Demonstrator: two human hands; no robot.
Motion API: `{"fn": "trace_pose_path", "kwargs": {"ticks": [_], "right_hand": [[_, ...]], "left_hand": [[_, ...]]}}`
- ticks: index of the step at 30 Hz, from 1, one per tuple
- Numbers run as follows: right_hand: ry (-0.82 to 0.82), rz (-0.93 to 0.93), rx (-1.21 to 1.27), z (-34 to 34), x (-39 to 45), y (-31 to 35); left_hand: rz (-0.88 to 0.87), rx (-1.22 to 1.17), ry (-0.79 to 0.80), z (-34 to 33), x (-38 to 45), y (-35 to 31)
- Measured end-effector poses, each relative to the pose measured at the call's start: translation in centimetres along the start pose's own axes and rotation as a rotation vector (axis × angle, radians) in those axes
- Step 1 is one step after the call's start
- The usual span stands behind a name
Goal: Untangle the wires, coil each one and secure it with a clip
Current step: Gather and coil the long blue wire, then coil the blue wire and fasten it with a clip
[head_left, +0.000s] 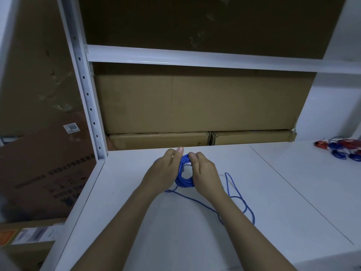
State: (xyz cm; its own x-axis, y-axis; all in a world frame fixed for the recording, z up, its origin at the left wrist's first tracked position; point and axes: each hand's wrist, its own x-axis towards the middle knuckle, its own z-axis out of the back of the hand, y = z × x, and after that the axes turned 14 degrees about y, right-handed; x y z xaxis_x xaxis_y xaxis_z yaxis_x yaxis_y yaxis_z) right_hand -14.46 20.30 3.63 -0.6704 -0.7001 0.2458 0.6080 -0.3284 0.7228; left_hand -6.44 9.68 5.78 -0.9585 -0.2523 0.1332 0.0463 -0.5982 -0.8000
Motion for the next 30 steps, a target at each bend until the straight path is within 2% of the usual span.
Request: {"fn": "trace_pose_path", "kwargs": {"ticks": [3, 5, 8, 10, 13, 14, 16, 17, 20, 22, 27, 30], "right_hand": [[-0.008, -0.012, 0.067, 1.1, -0.5, -0.2], [-0.03, 0.0, 0.17, 2.0, -1.4, -0.5], [-0.07, 0.03, 0.363, 3.7, -3.4, -1.4], [-0.09, 0.008, 0.401, 5.3, -4.8, -2.5], [-0.163, -0.049, 0.385, 8.8, -7.6, -5.0], [-0.189, -0.069, 0.362, 10.3, -8.8, -6.0], [-0.232, -0.115, 0.311, 13.7, -11.5, -8.6], [-0.25, -0.14, 0.288, 15.4, -12.9, -10.0], [-0.331, -0.201, 0.206, 20.6, -17.3, -14.4], [-0.372, -0.233, 0.164, 23.7, -19.8, -17.4], [-0.43, -0.351, 0.225, 29.5, -24.2, -23.5], [-0.457, -0.406, 0.224, 32.5, -25.5, -27.3]], "left_hand": [[-0.007, 0.191, -0.168, -2.4, 0.0, -0.9], [-0.063, 0.183, -0.155, -3.8, 0.5, -1.2], [-0.123, 0.377, -0.147, -6.0, 1.9, -0.9], [-0.182, 0.514, -0.211, -7.9, 2.2, -2.6], [-0.187, 0.569, -0.229, -12.5, 2.7, -5.6], [-0.209, 0.641, -0.21, -14.4, 2.6, -7.0], [-0.211, 0.625, -0.099, -18.6, 2.5, -10.5], [-0.194, 0.566, -0.046, -20.7, 2.5, -12.6], [-0.081, 0.178, 0.127, -26.9, 2.5, -17.3], [-0.104, 0.108, 0.221, -30.9, 2.8, -19.5], [-0.186, 0.193, 0.403, -38.7, 4.9, -23.4], [-0.197, 0.233, 0.432, -42.6, 7.0, -24.7]]}}
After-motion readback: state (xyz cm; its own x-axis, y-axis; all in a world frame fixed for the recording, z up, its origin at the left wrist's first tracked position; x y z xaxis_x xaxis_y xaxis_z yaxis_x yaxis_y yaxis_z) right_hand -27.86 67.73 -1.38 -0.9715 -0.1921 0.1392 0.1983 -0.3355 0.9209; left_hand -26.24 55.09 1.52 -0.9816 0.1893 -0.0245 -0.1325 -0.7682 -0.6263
